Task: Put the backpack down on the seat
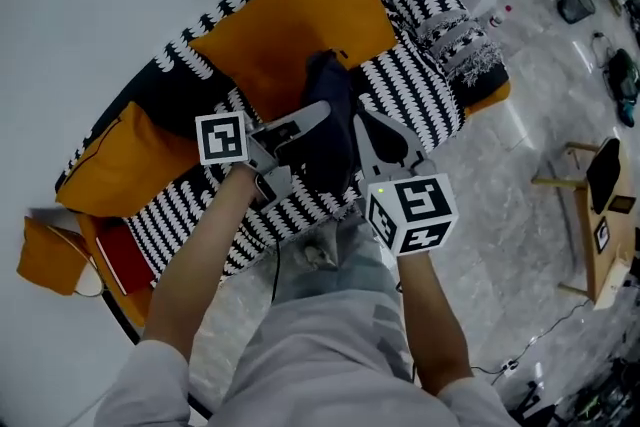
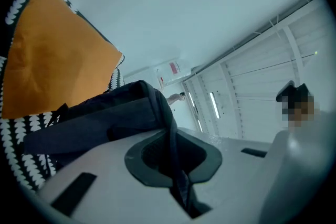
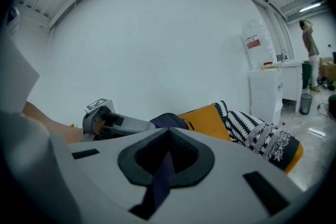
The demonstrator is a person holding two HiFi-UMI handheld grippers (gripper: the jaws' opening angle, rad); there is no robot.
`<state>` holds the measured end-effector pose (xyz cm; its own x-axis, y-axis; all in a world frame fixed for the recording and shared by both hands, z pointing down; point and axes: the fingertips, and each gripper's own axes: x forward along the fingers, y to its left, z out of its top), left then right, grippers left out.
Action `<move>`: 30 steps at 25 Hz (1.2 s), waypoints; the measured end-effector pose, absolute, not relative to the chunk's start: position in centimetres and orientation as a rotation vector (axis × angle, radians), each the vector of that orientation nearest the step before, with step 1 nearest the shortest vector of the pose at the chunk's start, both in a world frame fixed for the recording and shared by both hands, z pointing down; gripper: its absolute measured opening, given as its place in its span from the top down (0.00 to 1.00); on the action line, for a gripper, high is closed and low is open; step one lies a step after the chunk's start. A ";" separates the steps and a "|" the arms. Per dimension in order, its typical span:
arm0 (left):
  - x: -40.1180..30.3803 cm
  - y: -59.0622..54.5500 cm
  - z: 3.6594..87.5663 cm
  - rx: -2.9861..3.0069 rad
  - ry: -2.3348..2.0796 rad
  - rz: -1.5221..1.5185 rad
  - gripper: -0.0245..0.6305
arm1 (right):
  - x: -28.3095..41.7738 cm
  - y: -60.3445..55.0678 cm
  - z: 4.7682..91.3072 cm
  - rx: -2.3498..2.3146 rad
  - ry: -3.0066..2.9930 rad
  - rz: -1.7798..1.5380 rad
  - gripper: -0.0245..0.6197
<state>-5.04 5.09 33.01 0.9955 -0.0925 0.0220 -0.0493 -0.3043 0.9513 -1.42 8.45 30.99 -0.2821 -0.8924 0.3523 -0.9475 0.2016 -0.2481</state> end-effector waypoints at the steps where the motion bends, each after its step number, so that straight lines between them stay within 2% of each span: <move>1: -4.5 4.7 33.4 1.882 -0.086 -0.016 0.94 | -1.0 7.9 31.1 1.799 -2.346 0.640 0.96; 13: 1.0 -0.7 38.1 1.896 0.089 0.224 0.94 | 4.4 1.5 35.2 1.799 -2.325 0.739 0.96; 30: 3.8 -5.0 42.8 1.976 0.298 0.594 0.94 | 6.3 -1.9 38.8 1.716 -2.325 0.806 0.96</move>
